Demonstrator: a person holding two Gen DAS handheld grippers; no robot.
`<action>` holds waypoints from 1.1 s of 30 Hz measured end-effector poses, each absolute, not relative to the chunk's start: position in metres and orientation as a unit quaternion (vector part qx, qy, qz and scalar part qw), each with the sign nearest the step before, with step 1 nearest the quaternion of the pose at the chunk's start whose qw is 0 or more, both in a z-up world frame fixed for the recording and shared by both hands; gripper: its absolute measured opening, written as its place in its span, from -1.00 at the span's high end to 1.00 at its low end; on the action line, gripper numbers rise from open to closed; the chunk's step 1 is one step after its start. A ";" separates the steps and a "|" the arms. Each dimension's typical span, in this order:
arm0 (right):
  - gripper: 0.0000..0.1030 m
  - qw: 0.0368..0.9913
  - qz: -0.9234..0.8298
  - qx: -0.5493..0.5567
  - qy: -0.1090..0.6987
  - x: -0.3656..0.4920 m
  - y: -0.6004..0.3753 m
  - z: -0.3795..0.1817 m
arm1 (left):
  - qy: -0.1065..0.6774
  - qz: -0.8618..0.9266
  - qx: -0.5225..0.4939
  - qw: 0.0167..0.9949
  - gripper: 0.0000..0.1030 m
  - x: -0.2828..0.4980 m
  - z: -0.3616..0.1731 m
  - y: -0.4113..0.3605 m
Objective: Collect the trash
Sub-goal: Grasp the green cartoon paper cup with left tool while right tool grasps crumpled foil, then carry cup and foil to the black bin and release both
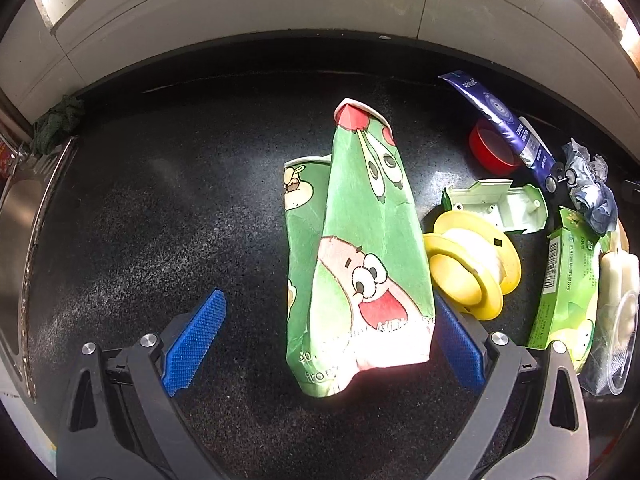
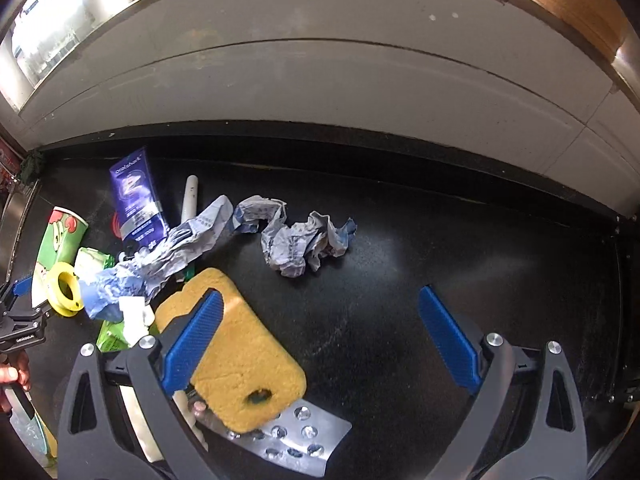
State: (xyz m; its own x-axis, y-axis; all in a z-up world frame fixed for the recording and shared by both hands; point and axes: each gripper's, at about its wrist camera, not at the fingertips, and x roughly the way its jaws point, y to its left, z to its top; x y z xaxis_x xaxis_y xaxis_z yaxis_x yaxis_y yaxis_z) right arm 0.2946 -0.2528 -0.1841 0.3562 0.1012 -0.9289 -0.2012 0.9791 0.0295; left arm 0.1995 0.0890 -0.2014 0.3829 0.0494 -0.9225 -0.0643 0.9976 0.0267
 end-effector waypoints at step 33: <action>0.30 0.854 0.147 -0.059 0.495 0.162 -0.225 -0.080 | 0.494 0.033 -0.009 0.869 -0.09 0.094 -0.107 0.062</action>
State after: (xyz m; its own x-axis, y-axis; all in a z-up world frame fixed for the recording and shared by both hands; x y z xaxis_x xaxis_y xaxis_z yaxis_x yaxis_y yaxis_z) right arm 0.1622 -0.2248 -0.0800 0.4655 0.1935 -0.8636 -0.3102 0.9496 0.0455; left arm 0.0942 0.0622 -0.1071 0.5088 0.0480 -0.8596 -0.0667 0.9976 0.0162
